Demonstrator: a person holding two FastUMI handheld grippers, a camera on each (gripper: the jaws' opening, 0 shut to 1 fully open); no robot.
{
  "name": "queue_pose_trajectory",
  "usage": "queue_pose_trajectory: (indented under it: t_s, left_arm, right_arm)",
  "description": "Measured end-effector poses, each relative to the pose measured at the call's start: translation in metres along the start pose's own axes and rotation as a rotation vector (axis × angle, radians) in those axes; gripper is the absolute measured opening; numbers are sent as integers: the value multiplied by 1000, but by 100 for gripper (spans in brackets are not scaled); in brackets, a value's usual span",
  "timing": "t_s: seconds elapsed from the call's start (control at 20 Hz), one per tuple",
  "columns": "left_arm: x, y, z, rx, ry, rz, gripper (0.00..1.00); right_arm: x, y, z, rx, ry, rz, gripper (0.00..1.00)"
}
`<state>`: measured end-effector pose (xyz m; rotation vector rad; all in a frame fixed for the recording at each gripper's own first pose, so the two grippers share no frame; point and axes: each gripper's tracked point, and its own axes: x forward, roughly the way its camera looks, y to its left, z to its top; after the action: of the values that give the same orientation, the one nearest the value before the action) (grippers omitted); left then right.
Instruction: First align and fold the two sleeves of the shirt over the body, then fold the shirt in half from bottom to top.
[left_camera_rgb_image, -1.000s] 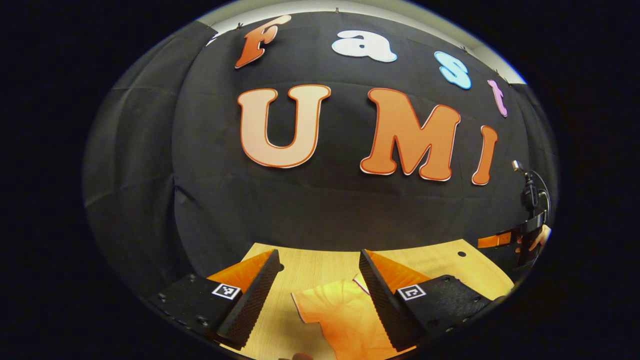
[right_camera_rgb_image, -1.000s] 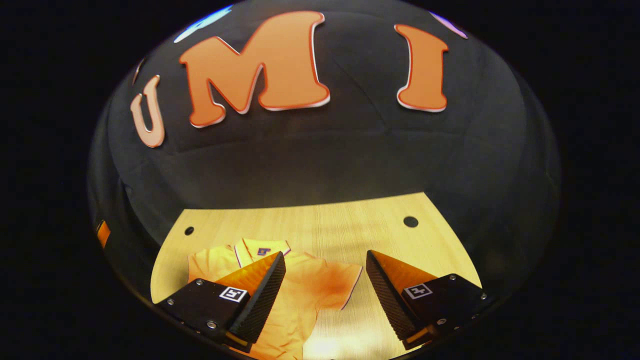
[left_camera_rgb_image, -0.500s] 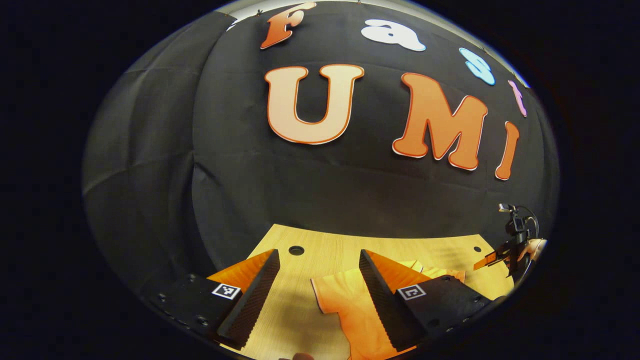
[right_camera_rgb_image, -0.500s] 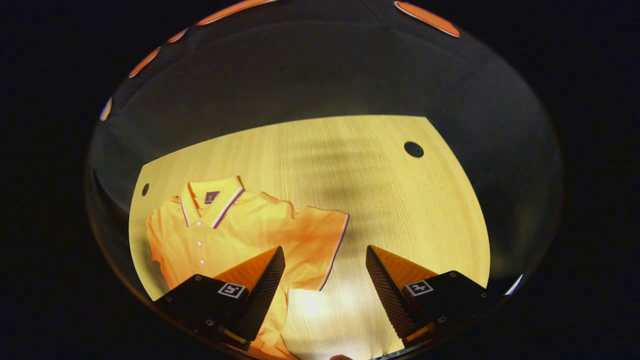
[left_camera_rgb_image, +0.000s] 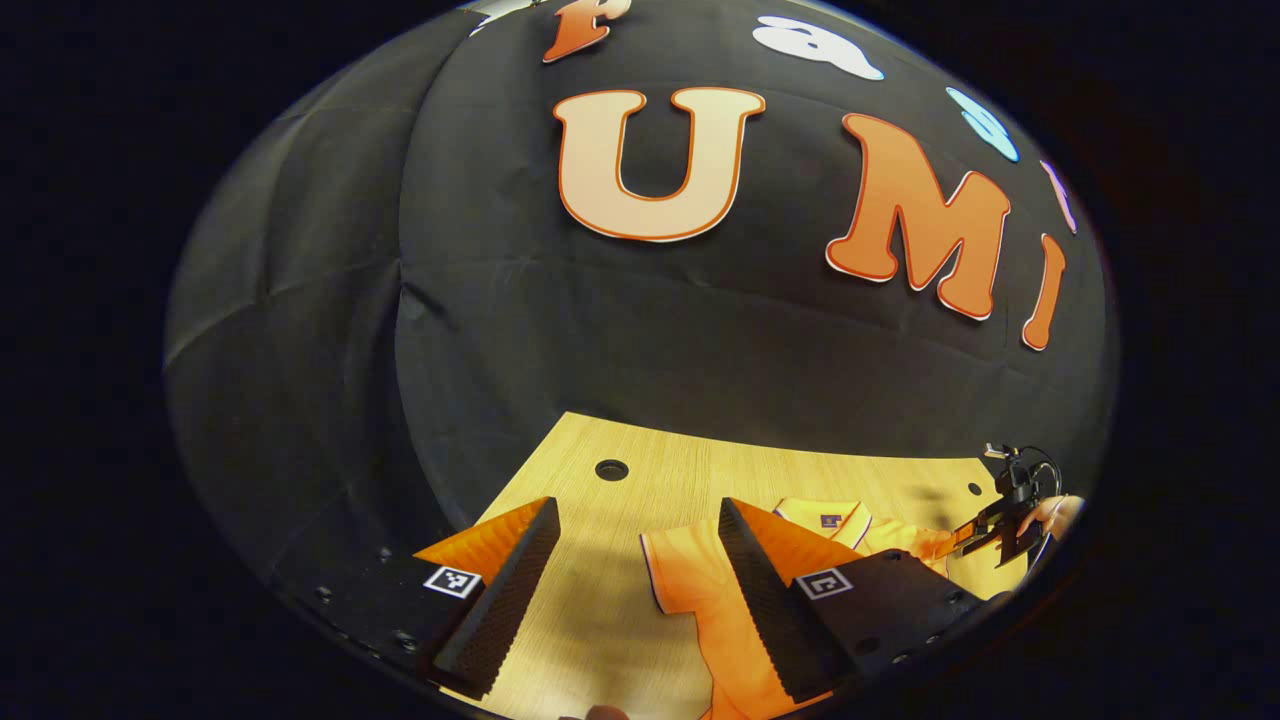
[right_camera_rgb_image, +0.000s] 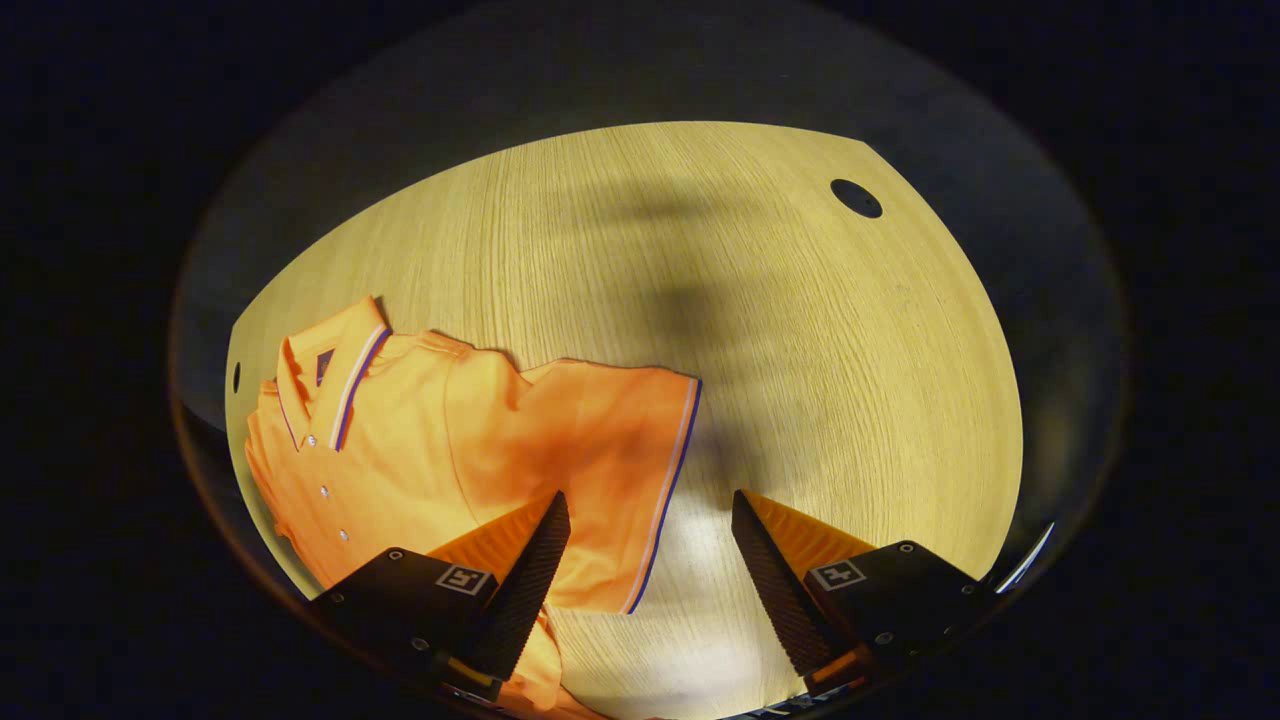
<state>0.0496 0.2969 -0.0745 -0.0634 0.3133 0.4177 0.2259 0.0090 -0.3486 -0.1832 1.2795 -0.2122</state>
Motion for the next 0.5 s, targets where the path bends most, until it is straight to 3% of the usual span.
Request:
queue_pose_trajectory:
  t_s: [0.2, 0.35, 0.45, 0.5]
  left_arm:
    - [8, 1, -7, -11, 21, 5, 98]
    - [13, 1, -12, -25, 40, -2, 98]
    - [15, 2, -14, -37, 45, -9, 98]
    - [15, 2, -16, -39, 46, -13, 98]
  right_arm:
    - [7, -2, 0, 27, 23, 2, 100]
    - [6, 0, 0, 33, 22, 7, 88]
    - [7, 2, 2, 39, -6, 13, 67]
    - [6, 2, 3, 42, -18, 31, 46]
